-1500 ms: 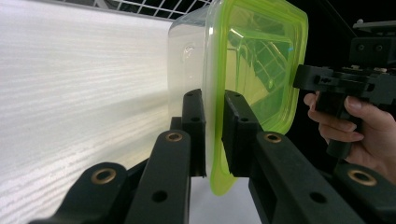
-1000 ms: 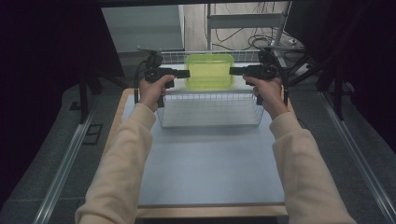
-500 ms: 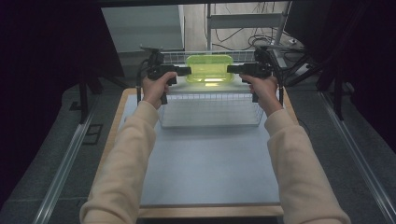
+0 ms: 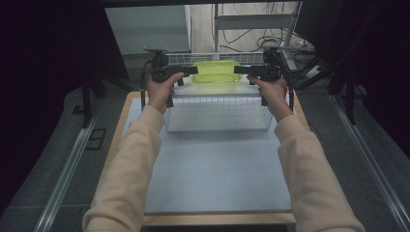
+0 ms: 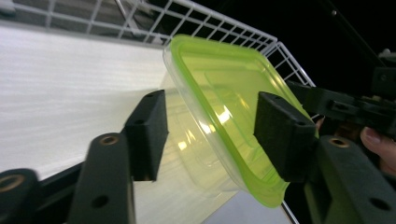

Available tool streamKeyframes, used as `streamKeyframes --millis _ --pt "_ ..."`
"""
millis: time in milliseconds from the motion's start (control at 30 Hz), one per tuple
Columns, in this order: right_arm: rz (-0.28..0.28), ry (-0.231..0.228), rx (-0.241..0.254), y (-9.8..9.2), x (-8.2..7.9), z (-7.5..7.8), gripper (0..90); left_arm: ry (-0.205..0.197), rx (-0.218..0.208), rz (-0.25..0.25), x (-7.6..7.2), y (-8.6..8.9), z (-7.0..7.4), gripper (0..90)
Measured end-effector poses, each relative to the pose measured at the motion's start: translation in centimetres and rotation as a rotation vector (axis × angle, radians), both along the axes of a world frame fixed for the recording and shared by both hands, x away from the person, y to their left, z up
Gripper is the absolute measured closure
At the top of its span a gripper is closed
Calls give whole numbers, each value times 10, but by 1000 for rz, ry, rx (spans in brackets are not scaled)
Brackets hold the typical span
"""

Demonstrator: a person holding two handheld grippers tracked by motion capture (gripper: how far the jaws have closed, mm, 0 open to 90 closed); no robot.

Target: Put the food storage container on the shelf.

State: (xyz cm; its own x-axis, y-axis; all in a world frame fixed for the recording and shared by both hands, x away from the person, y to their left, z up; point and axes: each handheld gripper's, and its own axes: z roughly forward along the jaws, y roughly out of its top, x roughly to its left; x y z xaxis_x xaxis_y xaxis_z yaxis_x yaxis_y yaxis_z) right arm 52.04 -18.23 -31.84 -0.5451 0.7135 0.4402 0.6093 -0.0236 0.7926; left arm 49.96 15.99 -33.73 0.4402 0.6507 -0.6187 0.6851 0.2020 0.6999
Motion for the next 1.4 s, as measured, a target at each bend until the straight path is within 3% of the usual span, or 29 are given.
streamKeyframes --millis 133,233,333,433,600,700,1000,1167,1400 --pt "16 -43 -7 1 -10 6 353 -30 6 -3 -10 2 5 360" --pt "19 -66 -11 -1 -18 7 333 -70 56 -2 -22 2 10 346" --pt "31 -89 -7 -6 -28 8 321 -83 52 -25 -33 2 12 330" --pt "63 -114 -8 -11 -41 7 286 -126 115 -33 -53 3 13 305" --pt "109 -165 -23 -23 -67 4 276 -166 119 -69 -82 6 6 300" --pt "138 -180 -28 -30 -85 -4 275 -170 90 -92 -101 4 -4 301" --pt "229 -202 -43 -42 -134 -48 266 -222 130 -144 -154 -6 -44 292" --pt "278 -220 -23 -48 -156 -71 239 -197 128 -194 -177 -8 -70 286" --pt "289 -213 -82 -58 -180 -107 225 -165 168 -199 -202 -4 -106 279"
